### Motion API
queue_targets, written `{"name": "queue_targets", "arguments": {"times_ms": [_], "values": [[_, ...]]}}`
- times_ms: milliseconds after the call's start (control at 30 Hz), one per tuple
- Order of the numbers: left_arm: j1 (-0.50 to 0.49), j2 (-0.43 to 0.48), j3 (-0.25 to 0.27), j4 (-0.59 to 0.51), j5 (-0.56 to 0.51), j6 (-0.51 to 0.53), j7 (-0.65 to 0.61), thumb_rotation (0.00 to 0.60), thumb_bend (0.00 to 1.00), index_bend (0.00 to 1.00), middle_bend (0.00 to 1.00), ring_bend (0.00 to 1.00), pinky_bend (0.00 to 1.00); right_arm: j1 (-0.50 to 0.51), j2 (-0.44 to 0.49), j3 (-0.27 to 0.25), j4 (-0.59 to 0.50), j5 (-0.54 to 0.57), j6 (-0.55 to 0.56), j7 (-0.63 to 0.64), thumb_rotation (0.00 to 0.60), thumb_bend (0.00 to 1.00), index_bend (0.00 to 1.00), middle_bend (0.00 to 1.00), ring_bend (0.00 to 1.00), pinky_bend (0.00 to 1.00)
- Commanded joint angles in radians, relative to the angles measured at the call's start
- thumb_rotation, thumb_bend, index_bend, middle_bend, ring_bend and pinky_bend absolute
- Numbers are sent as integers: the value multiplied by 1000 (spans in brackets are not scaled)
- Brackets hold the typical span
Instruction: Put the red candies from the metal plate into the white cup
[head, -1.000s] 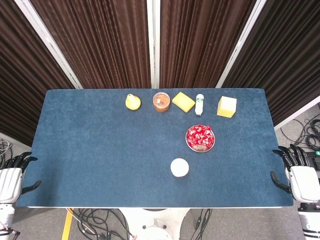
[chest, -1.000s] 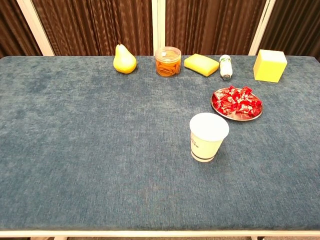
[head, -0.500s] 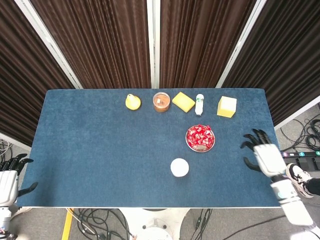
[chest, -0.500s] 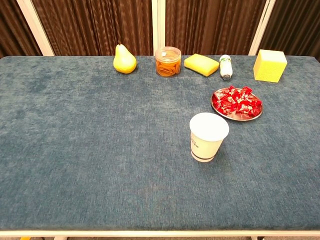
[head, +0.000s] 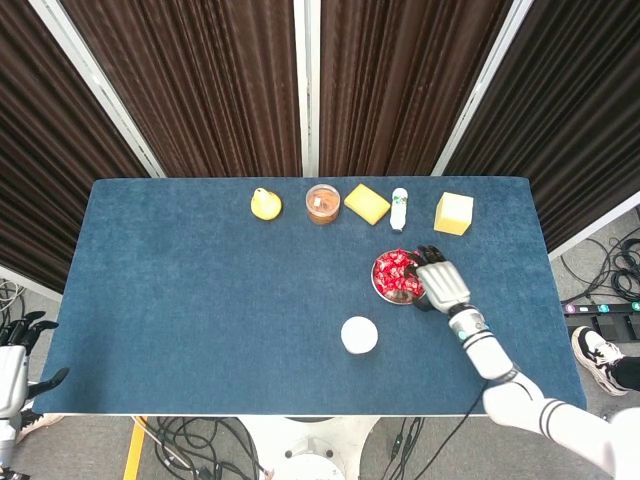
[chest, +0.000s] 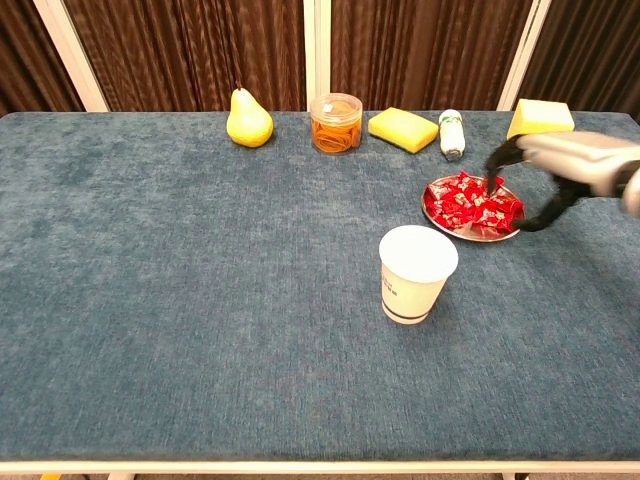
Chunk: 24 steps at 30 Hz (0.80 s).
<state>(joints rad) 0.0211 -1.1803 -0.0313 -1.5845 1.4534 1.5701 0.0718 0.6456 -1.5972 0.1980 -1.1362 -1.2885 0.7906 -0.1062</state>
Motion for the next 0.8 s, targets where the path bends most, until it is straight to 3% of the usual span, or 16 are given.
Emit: {"name": "queue_targets", "arguments": {"times_ms": [33, 800], "values": [[5, -2, 0, 7, -4, 2, -7, 600, 127, 366, 310, 266, 265, 44, -52, 8, 48, 25, -34, -18, 600, 214, 369, 152, 0, 0], [22, -10, -1, 44, -16, -2, -53, 600, 127, 366, 310, 266, 265, 122, -146, -2, 171, 93, -80, -72, 600, 251, 408, 164, 0, 6]]}}
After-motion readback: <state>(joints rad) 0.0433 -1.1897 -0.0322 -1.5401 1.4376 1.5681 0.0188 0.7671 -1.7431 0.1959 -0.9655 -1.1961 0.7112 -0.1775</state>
